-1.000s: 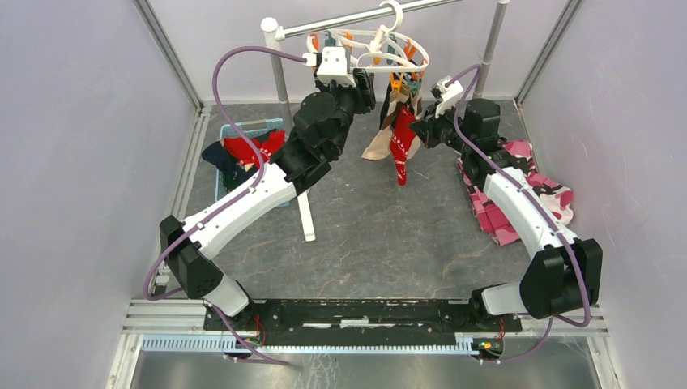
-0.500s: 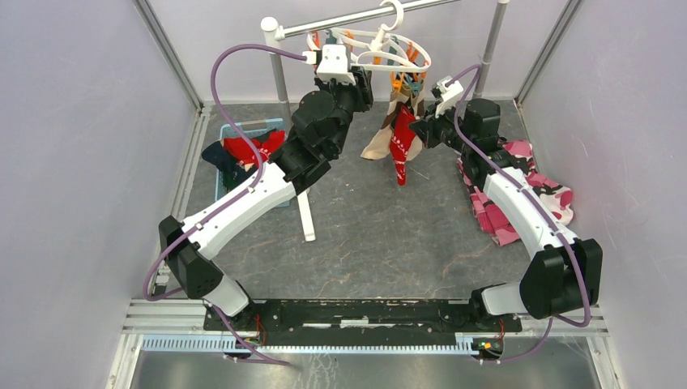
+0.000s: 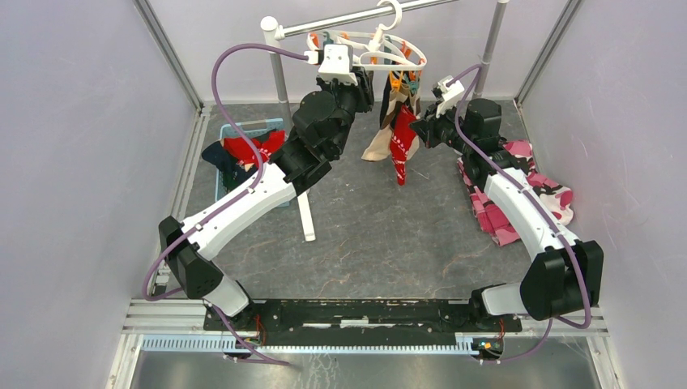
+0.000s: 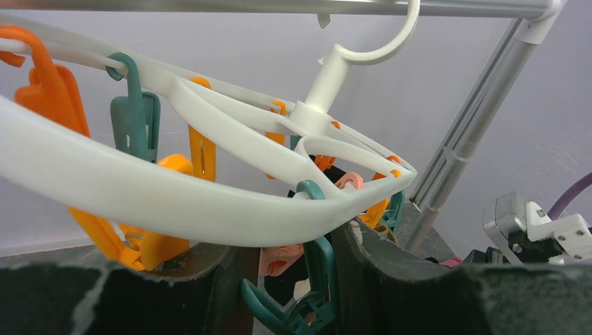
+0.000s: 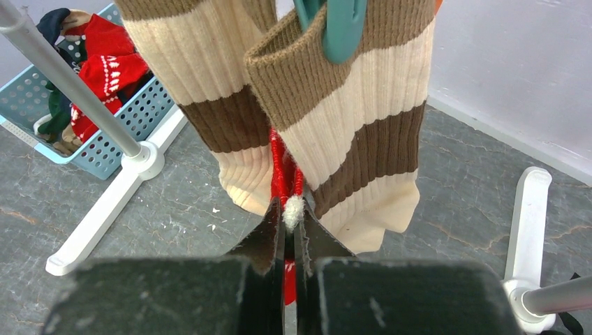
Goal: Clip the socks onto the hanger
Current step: Open the clamp at the hanger, then clamp the sock onto the hanger.
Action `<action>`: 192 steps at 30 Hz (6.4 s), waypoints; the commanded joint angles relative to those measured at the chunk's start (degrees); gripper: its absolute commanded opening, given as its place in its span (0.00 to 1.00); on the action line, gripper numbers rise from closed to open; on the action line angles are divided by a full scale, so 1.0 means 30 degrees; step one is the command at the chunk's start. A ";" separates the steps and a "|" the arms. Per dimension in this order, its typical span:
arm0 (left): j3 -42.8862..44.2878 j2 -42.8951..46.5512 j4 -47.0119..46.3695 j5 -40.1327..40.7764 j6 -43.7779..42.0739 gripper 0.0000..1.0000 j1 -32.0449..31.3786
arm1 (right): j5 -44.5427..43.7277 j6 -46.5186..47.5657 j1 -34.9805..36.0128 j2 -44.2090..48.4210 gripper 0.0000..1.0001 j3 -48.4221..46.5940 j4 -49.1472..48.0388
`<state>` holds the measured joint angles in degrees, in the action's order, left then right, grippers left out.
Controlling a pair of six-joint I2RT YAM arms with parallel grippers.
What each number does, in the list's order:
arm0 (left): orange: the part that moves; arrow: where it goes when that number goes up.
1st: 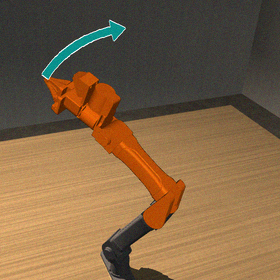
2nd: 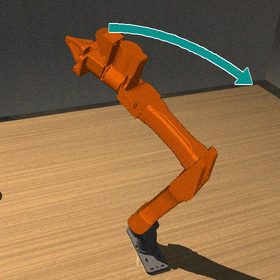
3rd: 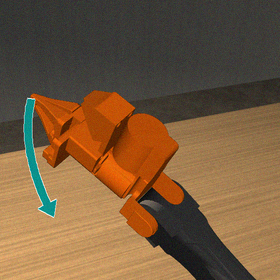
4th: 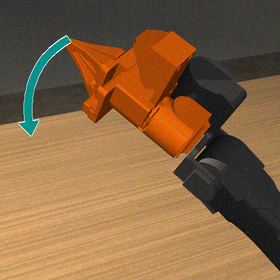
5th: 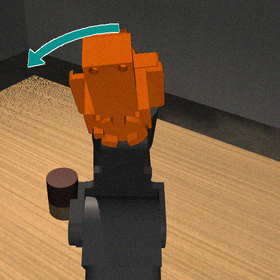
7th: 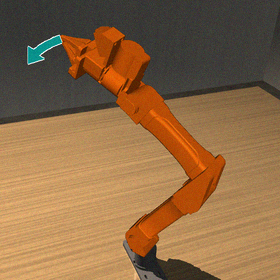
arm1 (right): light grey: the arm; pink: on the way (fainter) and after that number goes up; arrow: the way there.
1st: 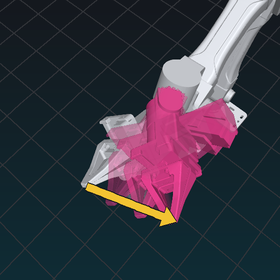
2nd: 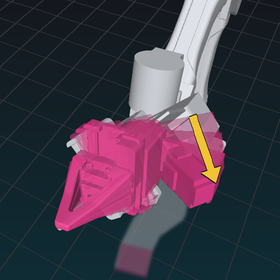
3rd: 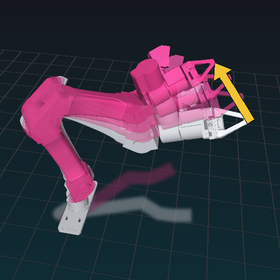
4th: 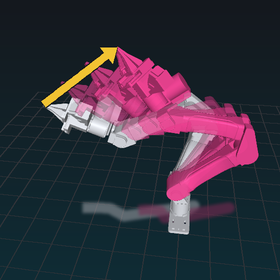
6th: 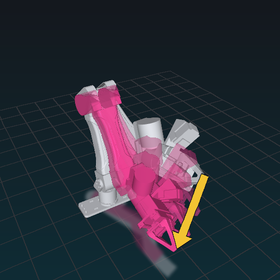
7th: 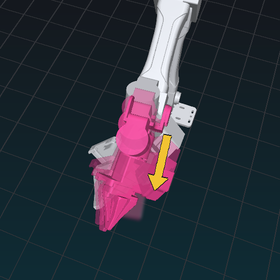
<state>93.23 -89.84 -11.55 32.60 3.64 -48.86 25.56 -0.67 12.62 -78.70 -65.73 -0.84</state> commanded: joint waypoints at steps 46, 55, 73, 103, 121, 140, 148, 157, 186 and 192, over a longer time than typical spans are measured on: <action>0.1649 0.0331 0.0875 0.0266 0.0201 0.05 0.0000 | 0.0945 -0.0416 -0.0165 0.0822 0.00 0.0317 -0.1107; 0.2259 0.0183 0.2043 0.0995 0.1808 0.02 -0.0002 | 0.4651 -0.0571 -0.0186 0.1691 0.00 0.1123 -0.2849; 0.2083 0.0284 0.2342 0.1036 0.2590 0.02 0.0129 | 0.8060 -0.1672 0.0534 0.1079 0.00 -0.0447 -0.3803; 0.1531 0.0684 0.2126 0.0882 0.2837 0.02 0.0203 | 0.4868 -0.4139 0.3050 -0.1238 0.00 -0.4274 -0.3392; 0.1555 0.0593 0.2122 0.0882 0.2909 0.02 0.0231 | 0.5098 -0.4582 0.3170 -0.1118 0.00 -0.4602 -0.3469; 0.1652 0.0504 0.2181 0.0911 0.2919 0.02 0.0217 | 0.5324 -0.4885 0.3178 -0.0899 0.00 -0.5129 -0.3293; 0.1655 0.0555 0.2047 0.1020 0.2864 0.02 0.0232 | 0.5557 -0.4958 0.3202 -0.0643 0.00 -0.4926 -0.3250; 0.1679 0.0512 0.1917 0.1116 0.2953 0.02 0.0232 | 0.5805 -0.4628 0.3455 -0.0138 0.00 -0.4162 -0.3237; 0.1479 0.0812 0.1770 0.1145 0.3340 0.02 0.0232 | 0.5270 -0.4211 0.3700 0.0215 0.00 -0.3505 -0.2982; 0.1443 0.0826 0.1770 0.1087 0.3379 0.02 0.0232 | 0.5397 -0.4453 0.3699 0.0172 0.00 -0.3729 -0.3116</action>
<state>97.41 -89.84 -2.63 33.47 11.18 -48.93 41.95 -12.84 23.51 -79.85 -75.50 -8.12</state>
